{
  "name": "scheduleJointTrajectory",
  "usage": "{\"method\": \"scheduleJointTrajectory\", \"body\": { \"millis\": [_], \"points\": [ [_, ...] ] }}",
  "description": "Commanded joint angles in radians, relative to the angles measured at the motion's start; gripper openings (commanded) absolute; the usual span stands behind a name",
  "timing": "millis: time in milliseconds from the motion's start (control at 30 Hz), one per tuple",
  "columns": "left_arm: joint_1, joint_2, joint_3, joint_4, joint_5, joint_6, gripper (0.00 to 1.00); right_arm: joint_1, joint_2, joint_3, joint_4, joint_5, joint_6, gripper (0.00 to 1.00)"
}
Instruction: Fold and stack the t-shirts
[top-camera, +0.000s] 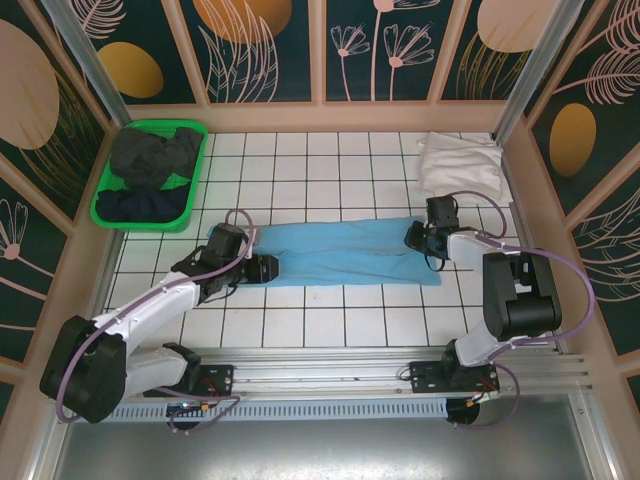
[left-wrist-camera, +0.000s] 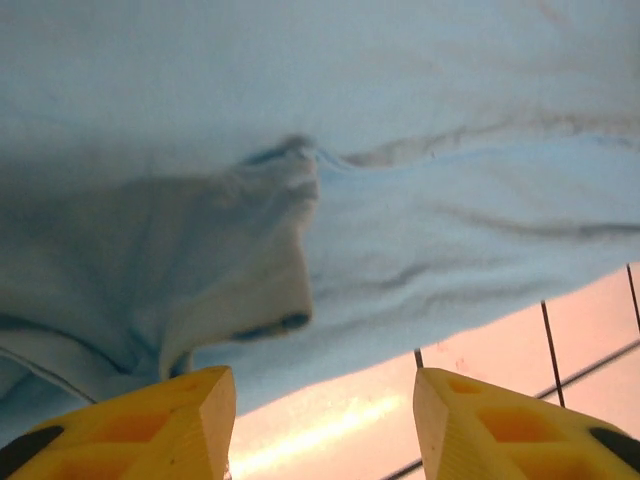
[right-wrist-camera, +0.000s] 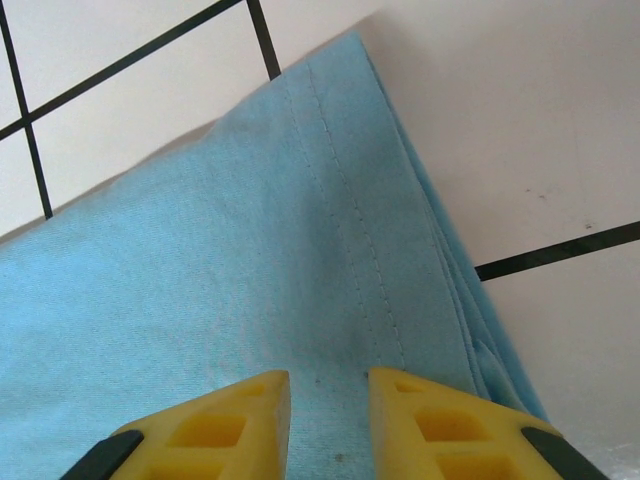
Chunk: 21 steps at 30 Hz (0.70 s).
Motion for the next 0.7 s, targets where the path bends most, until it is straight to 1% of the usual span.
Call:
{"method": "scheduleJointTrajectory", "body": {
  "millis": [0, 67, 100, 133, 200, 233, 267, 333, 400, 467, 567, 667],
  "points": [
    [-0.003, 0.076, 0.098, 0.009, -0.154, -0.024, 0.48, -0.004, -0.033, 0.001, -0.011, -0.01, -0.01, 0.27],
    [0.001, 0.139, 0.151, 0.012, -0.233, -0.027, 0.5, -0.002, -0.036, 0.001, -0.006, -0.016, -0.013, 0.27],
    [0.003, 0.172, 0.17, 0.013, -0.268, -0.036, 0.55, -0.003, -0.035, 0.002, -0.004, -0.017, -0.013, 0.27],
    [0.006, 0.216, 0.195, 0.018, -0.276, -0.032, 0.57, -0.003, -0.032, 0.007, -0.004, -0.017, -0.013, 0.27],
    [0.005, 0.298, 0.236, 0.012, -0.269, -0.032, 0.52, -0.003, -0.026, 0.011, 0.002, -0.021, -0.014, 0.27],
    [0.005, 0.329, 0.243, 0.018, -0.232, -0.036, 0.45, -0.002, -0.025, 0.014, -0.001, -0.021, -0.015, 0.27],
    [0.004, 0.332, 0.225, 0.051, -0.177, -0.042, 0.43, -0.004, -0.024, 0.015, -0.002, -0.018, -0.017, 0.27],
    [0.001, 0.299, 0.17, 0.115, -0.1, -0.067, 0.44, -0.006, -0.025, 0.015, -0.007, -0.011, -0.021, 0.27],
    [-0.014, 0.258, 0.126, 0.133, -0.043, -0.075, 0.45, -0.01, -0.023, 0.014, -0.005, -0.006, -0.023, 0.27],
    [-0.044, 0.218, 0.09, 0.114, -0.014, -0.079, 0.46, -0.014, -0.019, 0.014, -0.003, -0.007, -0.024, 0.27],
    [-0.079, 0.181, 0.03, 0.08, 0.0, -0.105, 0.48, -0.015, -0.006, 0.019, -0.002, -0.01, -0.027, 0.27],
    [-0.082, 0.132, -0.043, 0.089, 0.007, -0.137, 0.5, -0.014, -0.005, 0.02, 0.0, -0.014, -0.025, 0.27]
  ]
}}
